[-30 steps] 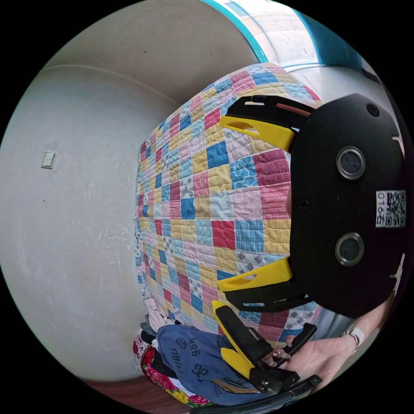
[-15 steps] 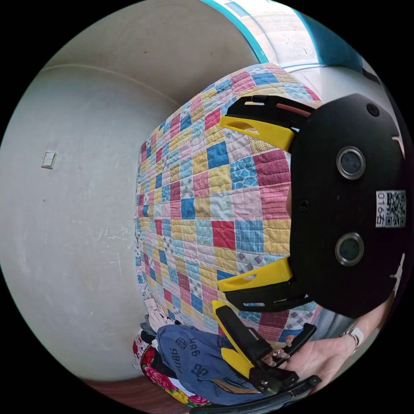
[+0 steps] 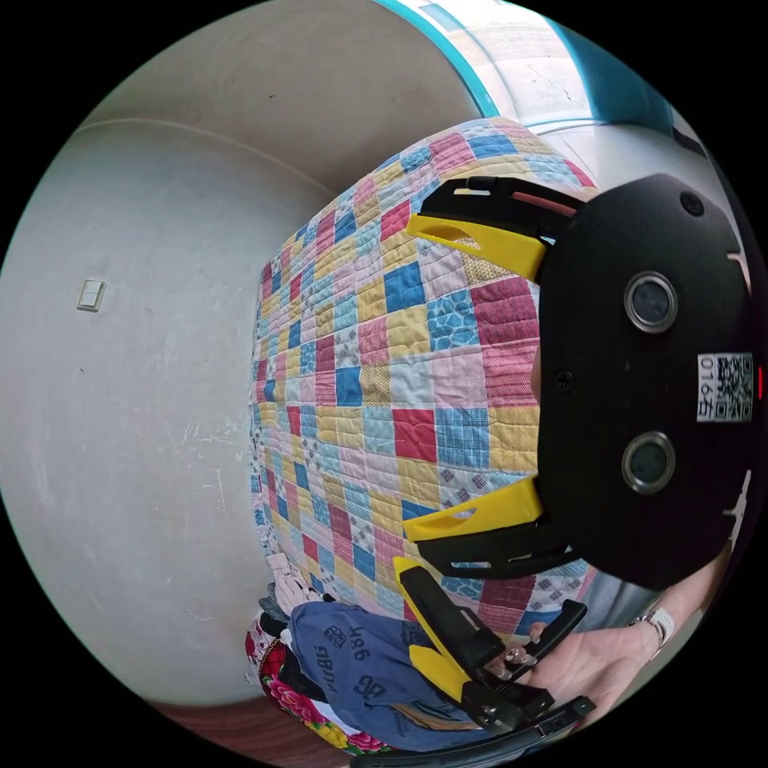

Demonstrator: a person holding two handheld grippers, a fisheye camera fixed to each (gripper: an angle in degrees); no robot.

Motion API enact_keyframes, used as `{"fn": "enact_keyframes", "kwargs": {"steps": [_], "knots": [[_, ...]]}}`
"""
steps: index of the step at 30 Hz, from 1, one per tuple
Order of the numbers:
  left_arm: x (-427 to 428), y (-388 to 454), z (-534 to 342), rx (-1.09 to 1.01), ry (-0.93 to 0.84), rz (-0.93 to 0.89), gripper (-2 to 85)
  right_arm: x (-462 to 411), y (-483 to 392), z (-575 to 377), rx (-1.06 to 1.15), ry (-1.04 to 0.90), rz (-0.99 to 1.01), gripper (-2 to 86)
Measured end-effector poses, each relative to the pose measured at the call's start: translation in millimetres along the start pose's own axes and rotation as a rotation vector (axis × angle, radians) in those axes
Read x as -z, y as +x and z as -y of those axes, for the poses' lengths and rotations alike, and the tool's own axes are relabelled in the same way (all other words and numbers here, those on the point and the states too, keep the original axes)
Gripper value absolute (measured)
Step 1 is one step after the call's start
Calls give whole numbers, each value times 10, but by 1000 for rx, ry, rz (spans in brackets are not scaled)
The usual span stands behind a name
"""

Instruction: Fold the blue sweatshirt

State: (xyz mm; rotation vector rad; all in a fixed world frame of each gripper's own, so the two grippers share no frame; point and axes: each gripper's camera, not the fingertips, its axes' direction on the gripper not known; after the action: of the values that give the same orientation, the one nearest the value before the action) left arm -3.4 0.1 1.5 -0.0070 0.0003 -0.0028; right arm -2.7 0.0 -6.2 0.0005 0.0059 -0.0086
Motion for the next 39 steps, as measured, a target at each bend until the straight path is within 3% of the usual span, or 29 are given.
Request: {"fn": "enact_keyframes", "kwargs": {"steps": [39], "knots": [[-39, 4, -40, -2, -6, -4, 271, 6, 13, -12, -2, -9, 2, 428]]}}
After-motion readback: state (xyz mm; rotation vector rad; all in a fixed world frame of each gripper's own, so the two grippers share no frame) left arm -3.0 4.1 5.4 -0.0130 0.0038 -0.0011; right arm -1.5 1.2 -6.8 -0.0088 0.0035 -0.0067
